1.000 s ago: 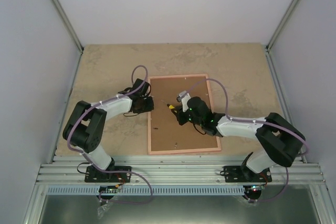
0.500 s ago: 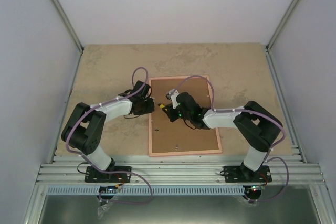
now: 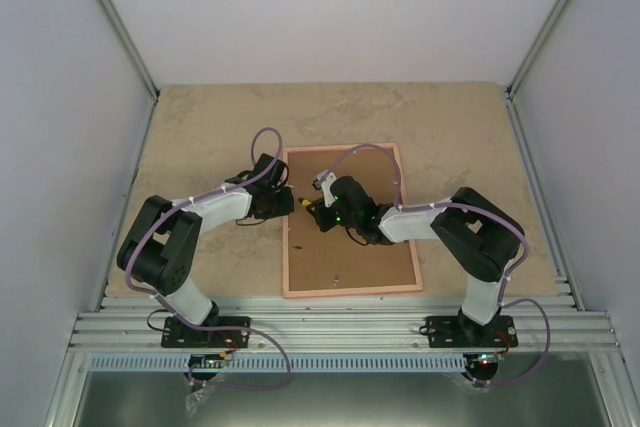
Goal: Take the photo out of the frame
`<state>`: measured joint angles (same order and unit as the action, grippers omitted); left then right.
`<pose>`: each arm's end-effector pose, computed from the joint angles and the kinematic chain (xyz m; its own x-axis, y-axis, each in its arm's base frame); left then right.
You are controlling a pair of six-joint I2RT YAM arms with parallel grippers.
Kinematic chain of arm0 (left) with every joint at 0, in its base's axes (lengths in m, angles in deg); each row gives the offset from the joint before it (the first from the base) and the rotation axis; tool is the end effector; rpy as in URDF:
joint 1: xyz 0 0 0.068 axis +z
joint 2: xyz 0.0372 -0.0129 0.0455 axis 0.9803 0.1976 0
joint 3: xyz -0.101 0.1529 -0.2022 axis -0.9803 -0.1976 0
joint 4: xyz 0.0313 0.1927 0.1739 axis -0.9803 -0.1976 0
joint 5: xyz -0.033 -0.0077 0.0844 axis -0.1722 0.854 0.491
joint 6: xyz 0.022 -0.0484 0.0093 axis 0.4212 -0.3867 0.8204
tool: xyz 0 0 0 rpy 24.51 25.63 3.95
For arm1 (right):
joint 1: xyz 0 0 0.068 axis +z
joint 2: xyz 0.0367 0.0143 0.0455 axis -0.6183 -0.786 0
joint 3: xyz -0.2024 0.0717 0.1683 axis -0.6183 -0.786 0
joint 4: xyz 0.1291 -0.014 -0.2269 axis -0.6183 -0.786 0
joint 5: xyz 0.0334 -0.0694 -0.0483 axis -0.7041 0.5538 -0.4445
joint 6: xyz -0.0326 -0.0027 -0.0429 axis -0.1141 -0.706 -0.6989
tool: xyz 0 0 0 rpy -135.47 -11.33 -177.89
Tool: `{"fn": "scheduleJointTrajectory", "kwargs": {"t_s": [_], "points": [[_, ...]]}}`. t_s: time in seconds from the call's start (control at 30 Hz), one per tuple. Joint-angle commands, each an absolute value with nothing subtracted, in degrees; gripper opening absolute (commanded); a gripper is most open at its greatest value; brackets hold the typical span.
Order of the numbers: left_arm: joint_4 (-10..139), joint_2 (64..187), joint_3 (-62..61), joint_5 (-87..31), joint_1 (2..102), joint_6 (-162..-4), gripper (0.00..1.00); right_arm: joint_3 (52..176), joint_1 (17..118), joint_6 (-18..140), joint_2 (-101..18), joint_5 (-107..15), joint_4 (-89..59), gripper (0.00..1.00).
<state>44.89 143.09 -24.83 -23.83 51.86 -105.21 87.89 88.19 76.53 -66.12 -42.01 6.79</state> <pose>0.2669 -0.1373 0.1482 -0.9244 -0.1509 -0.3502 -0.0380 0.9502 -0.3093 0.2347 0.2830 0.1348 -0.6418 -0.1790 -0.7457 -0.5971 0.7268 0.3394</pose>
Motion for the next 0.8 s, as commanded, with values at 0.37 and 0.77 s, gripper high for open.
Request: {"fn": "scheduleJointTrajectory", "kwargs": {"t_s": [0.37,0.77], "points": [[44.92,142.31,-26.03,-27.18,50.98,-106.05,0.11,86.46,88.31,77.83,-64.72,-40.44,11.43,0.00],[44.57,142.27,-26.01,-26.27,50.98,-106.00,0.11,85.22,88.29,78.30,-63.43,-42.14,13.66,0.01]]}}
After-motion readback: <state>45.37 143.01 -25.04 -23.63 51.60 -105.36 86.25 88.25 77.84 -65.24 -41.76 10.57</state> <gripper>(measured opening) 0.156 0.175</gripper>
